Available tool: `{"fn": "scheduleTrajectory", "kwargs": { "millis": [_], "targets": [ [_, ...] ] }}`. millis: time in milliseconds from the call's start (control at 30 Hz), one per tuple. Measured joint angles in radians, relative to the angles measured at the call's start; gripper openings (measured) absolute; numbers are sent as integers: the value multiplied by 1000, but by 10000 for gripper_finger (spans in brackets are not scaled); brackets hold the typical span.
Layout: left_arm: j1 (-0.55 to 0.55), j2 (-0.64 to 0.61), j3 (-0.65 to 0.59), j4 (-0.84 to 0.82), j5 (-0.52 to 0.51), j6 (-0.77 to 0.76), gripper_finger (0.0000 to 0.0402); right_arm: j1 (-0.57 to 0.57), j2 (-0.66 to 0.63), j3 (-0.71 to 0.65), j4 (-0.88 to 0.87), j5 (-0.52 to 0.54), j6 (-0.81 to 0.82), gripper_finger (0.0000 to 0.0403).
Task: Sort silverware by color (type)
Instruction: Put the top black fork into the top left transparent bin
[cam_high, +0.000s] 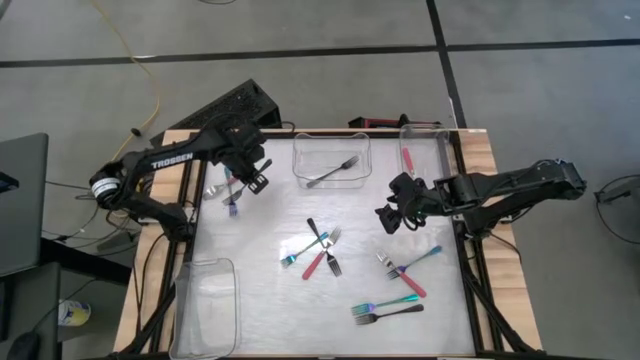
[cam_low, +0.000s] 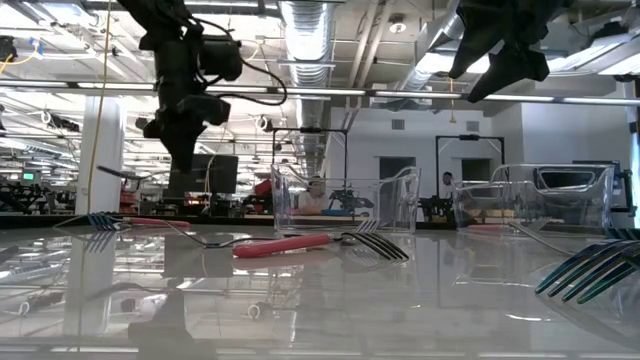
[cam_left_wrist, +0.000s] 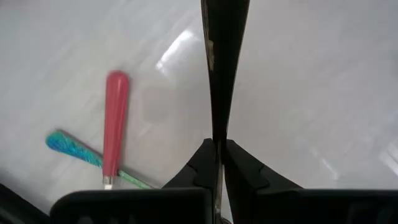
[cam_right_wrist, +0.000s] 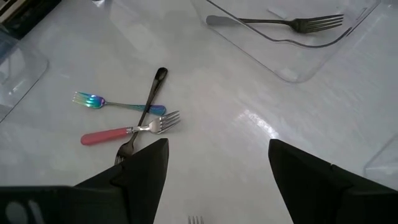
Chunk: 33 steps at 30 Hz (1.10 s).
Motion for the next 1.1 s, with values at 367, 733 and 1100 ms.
{"fn": "scheduleTrajectory", "kwargs": {
  "millis": [367,733,1100],
  "targets": [
    [-3,-1,111,12,84,-54,0,0,0,0,0,-1,1,301],
    [-55,46,241,429,236,-204,0,2,0,0,0,-5,1,301],
    [-57,454,687,253,240,39,0,0,0,0,-2,27,-27,301]
  ]
}}
